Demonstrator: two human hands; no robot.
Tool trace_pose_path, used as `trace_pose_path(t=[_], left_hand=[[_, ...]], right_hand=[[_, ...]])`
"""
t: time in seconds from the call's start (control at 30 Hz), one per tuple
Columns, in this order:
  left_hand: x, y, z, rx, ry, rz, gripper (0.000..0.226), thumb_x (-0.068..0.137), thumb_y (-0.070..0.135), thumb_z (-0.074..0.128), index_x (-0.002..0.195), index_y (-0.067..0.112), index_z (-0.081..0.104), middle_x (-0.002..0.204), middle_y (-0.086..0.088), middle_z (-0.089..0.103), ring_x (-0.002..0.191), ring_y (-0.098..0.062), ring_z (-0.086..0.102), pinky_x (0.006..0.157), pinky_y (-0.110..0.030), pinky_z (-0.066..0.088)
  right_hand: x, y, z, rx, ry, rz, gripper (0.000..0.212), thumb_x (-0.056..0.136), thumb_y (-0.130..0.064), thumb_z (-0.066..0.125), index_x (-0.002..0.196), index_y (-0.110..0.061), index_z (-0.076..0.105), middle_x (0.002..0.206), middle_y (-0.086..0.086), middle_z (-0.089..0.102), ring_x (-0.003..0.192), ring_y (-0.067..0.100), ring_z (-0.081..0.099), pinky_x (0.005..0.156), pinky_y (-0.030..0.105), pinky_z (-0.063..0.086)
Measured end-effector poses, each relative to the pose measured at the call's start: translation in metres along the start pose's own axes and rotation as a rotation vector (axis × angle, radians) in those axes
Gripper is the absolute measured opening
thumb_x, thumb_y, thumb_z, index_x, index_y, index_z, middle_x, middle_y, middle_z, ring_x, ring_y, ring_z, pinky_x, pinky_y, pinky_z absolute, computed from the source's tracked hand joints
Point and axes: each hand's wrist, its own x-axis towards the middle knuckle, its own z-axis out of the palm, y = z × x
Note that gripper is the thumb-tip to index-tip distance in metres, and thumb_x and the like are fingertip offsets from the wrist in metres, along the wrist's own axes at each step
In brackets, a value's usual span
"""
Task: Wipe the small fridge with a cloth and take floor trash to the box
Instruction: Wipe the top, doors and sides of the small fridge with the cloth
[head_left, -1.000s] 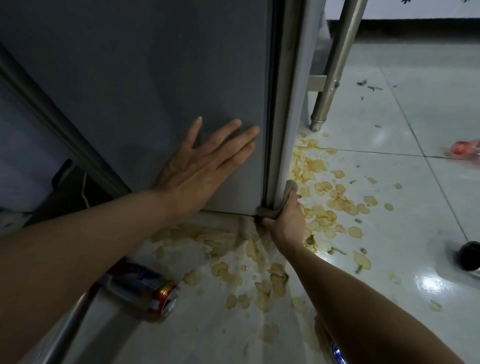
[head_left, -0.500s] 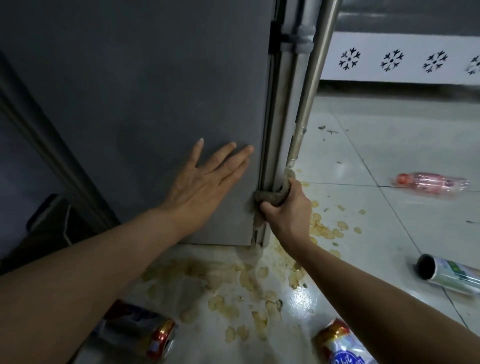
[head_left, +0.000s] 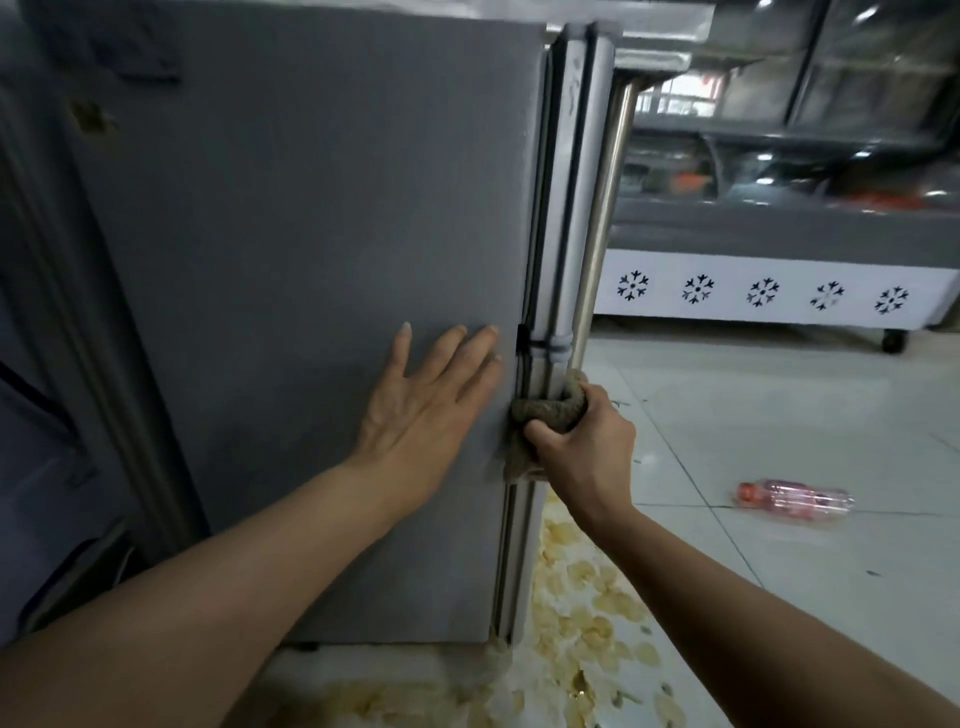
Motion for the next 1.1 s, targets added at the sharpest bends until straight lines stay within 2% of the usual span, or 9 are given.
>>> trace_pose_path(t=[0.07, 0.2, 0.37, 0.47, 0.57, 0.73, 0.8, 0.9, 1.1], left_hand=[[0.01, -0.01, -0.013, 0.008, 0.06, -0.021, 0.083, 0.085, 0.014, 0.05, 0.144, 0.018, -0.009, 0.144, -0.003, -0.031, 0.14, -0.023, -0.012, 0.111, -0.057, -0.003], [0.023, -0.023, -0.031, 0.002, 0.048, -0.023, 0.088, 0.084, 0.019, 0.055, 0.145, 0.019, -0.008, 0.145, -0.001, -0.027, 0.141, -0.023, -0.006, 0.112, -0.056, 0.003], [0.025, -0.028, -0.04, 0.002, 0.016, 0.023, 0.088, 0.083, 0.018, 0.055, 0.146, 0.018, -0.005, 0.146, -0.002, -0.019, 0.14, -0.025, -0.003, 0.111, -0.057, 0.002], [0.029, -0.031, -0.05, 0.014, -0.028, 0.048, 0.088, 0.083, 0.017, 0.056, 0.147, 0.017, -0.005, 0.149, -0.001, -0.017, 0.141, -0.025, -0.003, 0.111, -0.057, -0.001], [0.036, -0.038, -0.061, 0.013, 0.01, 0.026, 0.087, 0.082, 0.015, 0.057, 0.146, 0.017, -0.003, 0.147, -0.001, -0.018, 0.14, -0.026, -0.005, 0.111, -0.057, -0.003], [0.052, -0.059, -0.09, 0.023, 0.079, 0.008, 0.084, 0.081, 0.013, 0.056, 0.145, 0.017, 0.002, 0.147, 0.001, -0.017, 0.14, -0.024, 0.0, 0.111, -0.056, 0.002], [0.057, -0.066, -0.101, 0.023, 0.1, -0.014, 0.084, 0.081, 0.014, 0.056, 0.145, 0.017, 0.002, 0.148, -0.001, -0.016, 0.14, -0.025, 0.0, 0.111, -0.055, 0.003], [0.066, -0.075, -0.121, 0.013, 0.099, -0.055, 0.09, 0.08, 0.015, 0.06, 0.145, 0.017, -0.002, 0.15, -0.004, -0.019, 0.141, -0.025, -0.002, 0.112, -0.055, 0.002], [0.088, -0.087, -0.149, -0.042, 0.129, -0.108, 0.098, 0.078, 0.013, 0.063, 0.147, 0.02, -0.006, 0.148, -0.003, -0.027, 0.141, -0.024, -0.008, 0.113, -0.053, 0.002]], right_hand=[[0.011, -0.013, -0.005, 0.009, 0.024, -0.009, 0.033, 0.062, -0.022, 0.072, 0.081, -0.03, 0.046, 0.061, -0.019, 0.049, 0.058, -0.003, 0.05, 0.05, 0.009, 0.038], [0.029, -0.036, -0.016, 0.019, 0.047, -0.019, 0.037, 0.061, -0.021, 0.074, 0.086, -0.03, 0.049, 0.063, -0.023, 0.047, 0.058, -0.007, 0.046, 0.05, 0.003, 0.038], [0.04, -0.057, -0.026, -0.008, 0.076, -0.061, 0.033, 0.059, -0.02, 0.078, 0.072, -0.028, 0.049, 0.058, -0.018, 0.049, 0.053, -0.005, 0.046, 0.05, 0.0, 0.036], [0.049, -0.07, -0.028, -0.017, 0.1, -0.043, 0.036, 0.058, -0.02, 0.078, 0.063, -0.027, 0.043, 0.056, -0.016, 0.048, 0.053, -0.002, 0.045, 0.05, 0.002, 0.035], [0.057, -0.082, -0.029, -0.013, 0.121, 0.006, 0.03, 0.059, -0.024, 0.076, 0.071, -0.026, 0.049, 0.06, -0.015, 0.05, 0.058, 0.008, 0.048, 0.048, 0.012, 0.032], [0.08, -0.113, -0.04, -0.012, 0.136, 0.017, 0.031, 0.06, -0.025, 0.075, 0.082, -0.023, 0.054, 0.064, -0.015, 0.051, 0.067, 0.014, 0.052, 0.064, 0.023, 0.041], [0.094, -0.13, -0.047, -0.008, 0.158, 0.008, 0.03, 0.059, -0.026, 0.075, 0.082, -0.02, 0.056, 0.065, -0.013, 0.053, 0.068, 0.014, 0.054, 0.064, 0.022, 0.043], [0.114, -0.155, -0.058, -0.004, 0.195, -0.008, 0.026, 0.059, -0.027, 0.075, 0.077, -0.02, 0.057, 0.062, -0.013, 0.052, 0.061, 0.005, 0.049, 0.057, 0.018, 0.037], [0.145, -0.191, -0.073, 0.003, 0.242, -0.046, 0.03, 0.058, -0.03, 0.074, 0.08, -0.014, 0.061, 0.066, -0.008, 0.058, 0.062, 0.007, 0.051, 0.054, 0.016, 0.035]])
